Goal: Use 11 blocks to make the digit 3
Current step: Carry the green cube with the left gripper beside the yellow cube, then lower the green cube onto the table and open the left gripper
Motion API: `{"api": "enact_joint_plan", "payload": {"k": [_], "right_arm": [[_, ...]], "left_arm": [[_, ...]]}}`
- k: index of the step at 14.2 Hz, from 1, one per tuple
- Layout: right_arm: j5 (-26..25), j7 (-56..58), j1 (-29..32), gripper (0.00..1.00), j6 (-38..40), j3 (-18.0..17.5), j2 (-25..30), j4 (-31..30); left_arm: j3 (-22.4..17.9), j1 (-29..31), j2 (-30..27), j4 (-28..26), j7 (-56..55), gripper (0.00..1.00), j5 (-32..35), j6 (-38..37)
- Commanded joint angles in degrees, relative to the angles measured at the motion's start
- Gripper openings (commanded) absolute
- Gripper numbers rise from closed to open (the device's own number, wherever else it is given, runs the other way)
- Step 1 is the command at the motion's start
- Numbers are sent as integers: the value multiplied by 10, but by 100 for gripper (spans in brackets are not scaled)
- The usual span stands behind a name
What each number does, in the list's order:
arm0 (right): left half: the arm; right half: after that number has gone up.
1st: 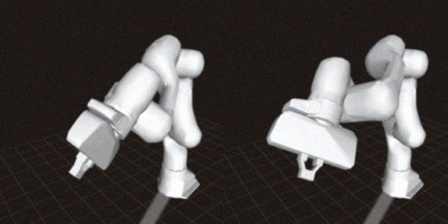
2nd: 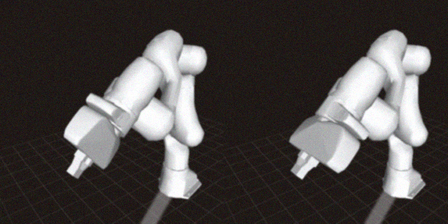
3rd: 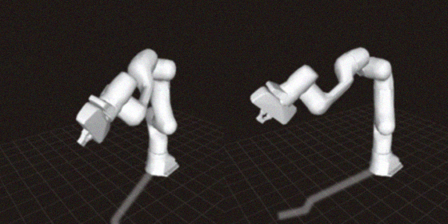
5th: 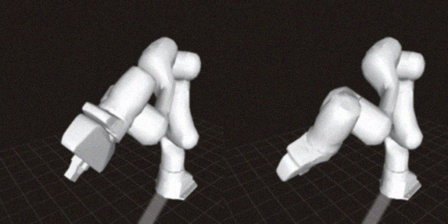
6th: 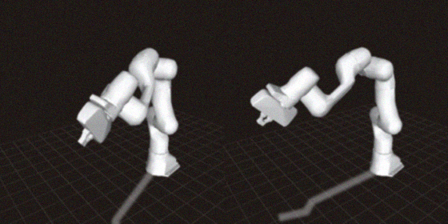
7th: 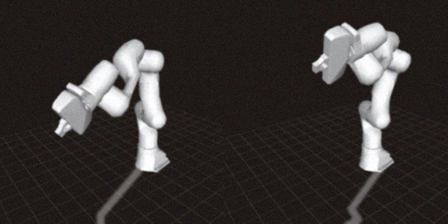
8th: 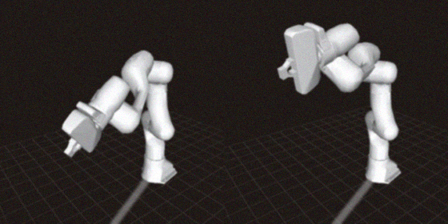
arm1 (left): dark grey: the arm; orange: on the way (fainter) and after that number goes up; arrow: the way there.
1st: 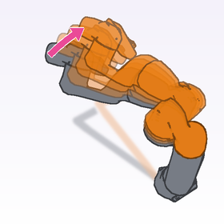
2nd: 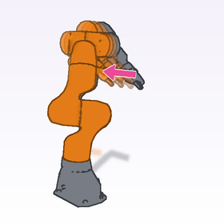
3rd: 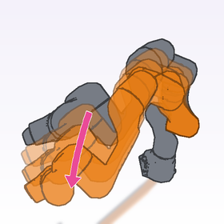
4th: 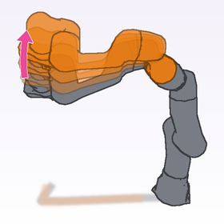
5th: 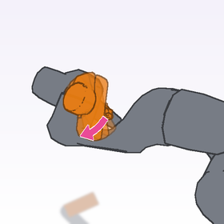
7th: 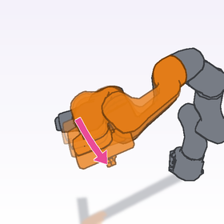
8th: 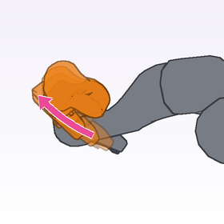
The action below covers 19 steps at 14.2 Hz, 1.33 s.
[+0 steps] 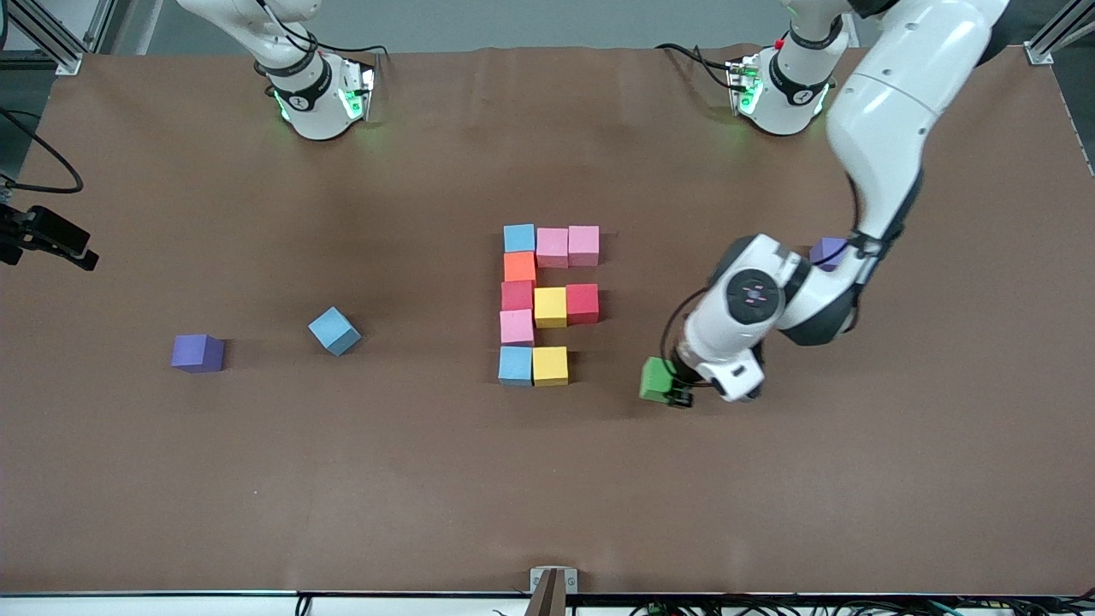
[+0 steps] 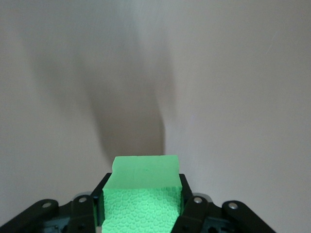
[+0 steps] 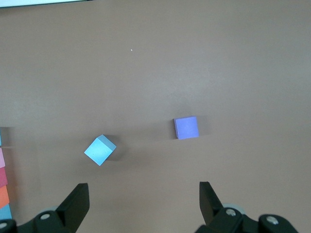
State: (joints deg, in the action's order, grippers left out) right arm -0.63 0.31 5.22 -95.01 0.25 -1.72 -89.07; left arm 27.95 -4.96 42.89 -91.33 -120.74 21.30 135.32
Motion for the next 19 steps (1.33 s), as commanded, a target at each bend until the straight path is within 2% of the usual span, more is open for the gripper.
{"api": "enact_joint_plan", "payload": {"k": [1, 6, 11, 19], "right_arm": [[9, 3, 8, 100, 4, -6, 11, -7], [9, 4, 4, 100, 4, -6, 11, -7], [9, 5, 4, 100, 3, -6, 11, -7], [9, 5, 4, 100, 4, -6, 11, -7]], "left_arm": [[-18, -50, 38, 61, -56, 24, -8, -30], [-98, -157, 38, 66, -141, 24, -10, -32], [-98, -175, 61, 100, -201, 24, -10, -37], [-102, -178, 76, 139, -193, 24, -12, -41]]}}
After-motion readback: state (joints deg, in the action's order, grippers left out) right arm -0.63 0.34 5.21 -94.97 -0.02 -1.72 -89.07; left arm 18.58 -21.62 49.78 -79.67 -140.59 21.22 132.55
